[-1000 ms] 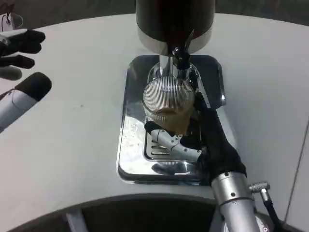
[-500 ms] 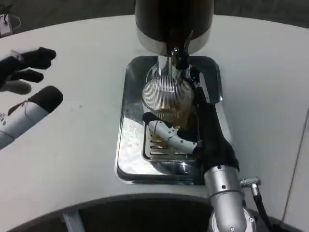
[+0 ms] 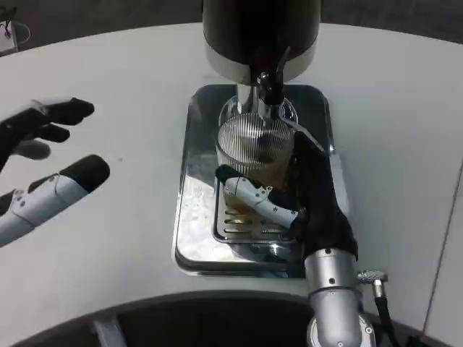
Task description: Grasp the cup under the faucet to collect the drink, then remove the cup.
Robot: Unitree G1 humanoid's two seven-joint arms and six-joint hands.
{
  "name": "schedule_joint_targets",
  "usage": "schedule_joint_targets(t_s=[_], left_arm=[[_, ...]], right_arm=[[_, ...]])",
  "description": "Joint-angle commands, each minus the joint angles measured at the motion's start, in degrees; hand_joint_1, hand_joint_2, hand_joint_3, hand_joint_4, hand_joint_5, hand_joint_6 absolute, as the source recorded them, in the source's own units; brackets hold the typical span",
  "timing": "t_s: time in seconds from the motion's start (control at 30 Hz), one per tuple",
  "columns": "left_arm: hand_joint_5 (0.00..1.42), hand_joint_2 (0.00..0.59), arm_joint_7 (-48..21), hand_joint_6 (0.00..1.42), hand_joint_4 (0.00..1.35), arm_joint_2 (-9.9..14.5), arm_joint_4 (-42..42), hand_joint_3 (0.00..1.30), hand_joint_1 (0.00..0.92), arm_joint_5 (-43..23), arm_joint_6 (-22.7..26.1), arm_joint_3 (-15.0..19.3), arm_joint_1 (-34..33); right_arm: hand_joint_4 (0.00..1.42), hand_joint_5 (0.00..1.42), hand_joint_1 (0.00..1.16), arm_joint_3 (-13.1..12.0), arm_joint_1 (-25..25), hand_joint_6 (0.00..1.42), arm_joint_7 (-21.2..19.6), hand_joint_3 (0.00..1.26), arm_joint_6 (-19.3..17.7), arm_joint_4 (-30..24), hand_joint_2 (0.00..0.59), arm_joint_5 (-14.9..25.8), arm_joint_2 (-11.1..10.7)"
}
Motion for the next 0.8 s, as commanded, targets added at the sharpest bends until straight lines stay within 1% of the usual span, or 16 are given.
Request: schedule_joint_targets(t_s=[0.03,0.2,0.27,0.43,0.57,0.63,0.8], left_arm=[[0.29,0.057,-0.09,0.37,0.25,0.93,2.59,0.32,0.0,2.15,-1.47,-3.01,-0.19],[0.29,0.057,0.48,0.37,0.25,-0.19,3.83,0.31,0.0,3.97,-2.16,-6.89,-0.42],[0.29,0.057,0.21,0.37,0.24,-0.34,4.43,0.31,0.0,4.07,-2.34,-8.13,-0.61],[0.28,0.056,0.23,0.36,0.23,-0.02,6.71,0.3,0.0,4.67,-2.3,-10.31,-2.03],[0.28,0.057,0.38,0.36,0.23,0.13,8.28,0.3,0.0,5.32,-2.33,-11.72,-3.52],[0.28,0.059,0.58,0.36,0.23,0.13,9.1,0.3,0.0,5.72,-2.44,-12.54,-4.46],[0.28,0.06,0.5,0.35,0.22,0.19,10.29,0.3,0.0,6.46,-2.9,-13.49,-5.71]], right_arm=[[0.49,0.51,0.89,0.49,1.65,0.54,-1.11,0.38,0.37,1.56,0.212,0.94,3.18],[0.52,0.56,0.9,0.86,2.53,0.63,-2.77,0.42,-0.03,1.13,0.214,1.07,3.47],[0.58,0.63,0.9,0.71,3.31,0.77,-3.6,0.46,-0.31,0.22,0.215,1.2,3.48],[0.71,0.79,0.9,0.41,5.0,1.0,-5.27,0.59,-0.57,-2.14,0.215,1.38,3.31],[0.78,0.87,0.9,0.37,6.59,1.06,-5.9,0.63,-0.53,-4.71,0.215,1.13,3.1],[0.81,0.91,0.9,0.34,7.39,1.12,-6.05,0.66,-0.49,-5.83,0.215,1.06,3.1],[0.91,1.02,0.91,-0.03,9.42,1.22,-6.11,0.72,-0.43,-8.99,0.208,0.94,2.93]])
